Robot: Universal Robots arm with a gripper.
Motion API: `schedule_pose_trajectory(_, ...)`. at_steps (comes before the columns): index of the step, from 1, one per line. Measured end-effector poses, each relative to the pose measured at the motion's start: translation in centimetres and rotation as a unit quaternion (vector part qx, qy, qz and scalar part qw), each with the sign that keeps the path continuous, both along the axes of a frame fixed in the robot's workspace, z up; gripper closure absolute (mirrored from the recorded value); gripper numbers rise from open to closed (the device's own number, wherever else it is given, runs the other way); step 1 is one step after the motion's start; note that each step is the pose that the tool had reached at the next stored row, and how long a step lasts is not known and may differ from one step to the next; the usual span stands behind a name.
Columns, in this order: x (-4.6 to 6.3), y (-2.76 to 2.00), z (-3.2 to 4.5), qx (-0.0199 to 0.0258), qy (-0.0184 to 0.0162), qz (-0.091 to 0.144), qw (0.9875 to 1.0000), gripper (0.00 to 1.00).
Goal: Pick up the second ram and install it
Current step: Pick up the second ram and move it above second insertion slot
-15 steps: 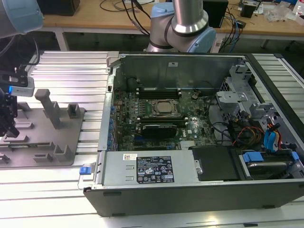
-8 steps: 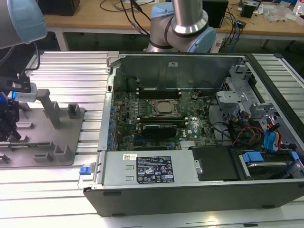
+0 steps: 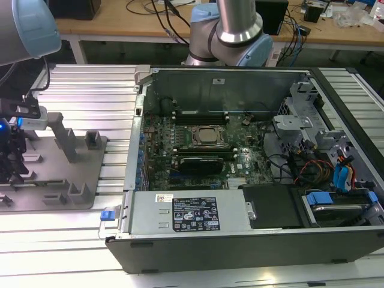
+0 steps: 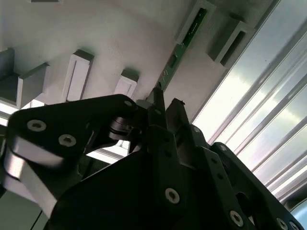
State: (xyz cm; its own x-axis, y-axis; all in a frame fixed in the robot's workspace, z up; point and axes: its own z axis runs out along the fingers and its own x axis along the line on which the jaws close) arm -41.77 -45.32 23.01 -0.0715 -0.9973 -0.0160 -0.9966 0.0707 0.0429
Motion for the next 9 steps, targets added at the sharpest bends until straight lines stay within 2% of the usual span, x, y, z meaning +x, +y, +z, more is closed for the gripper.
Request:
schedule_pose_trajectory(1,0.0,0.00,0.00,0.0000,0.0000,0.000,1.0000,0.72)
schedule_pose_trajectory(3,0.0,0.00,-0.15,-0.0005,-0.0001,0.027,0.9996,0.72)
schedule_pose_trajectory(5,-0.1,0.10,-0.57,-0.0025,0.0000,0.050,0.9987,0.72)
schedule_pose_trajectory(9,-0.3,0.25,-1.67,-0.0038,0.0001,0.051,0.9987,0.72)
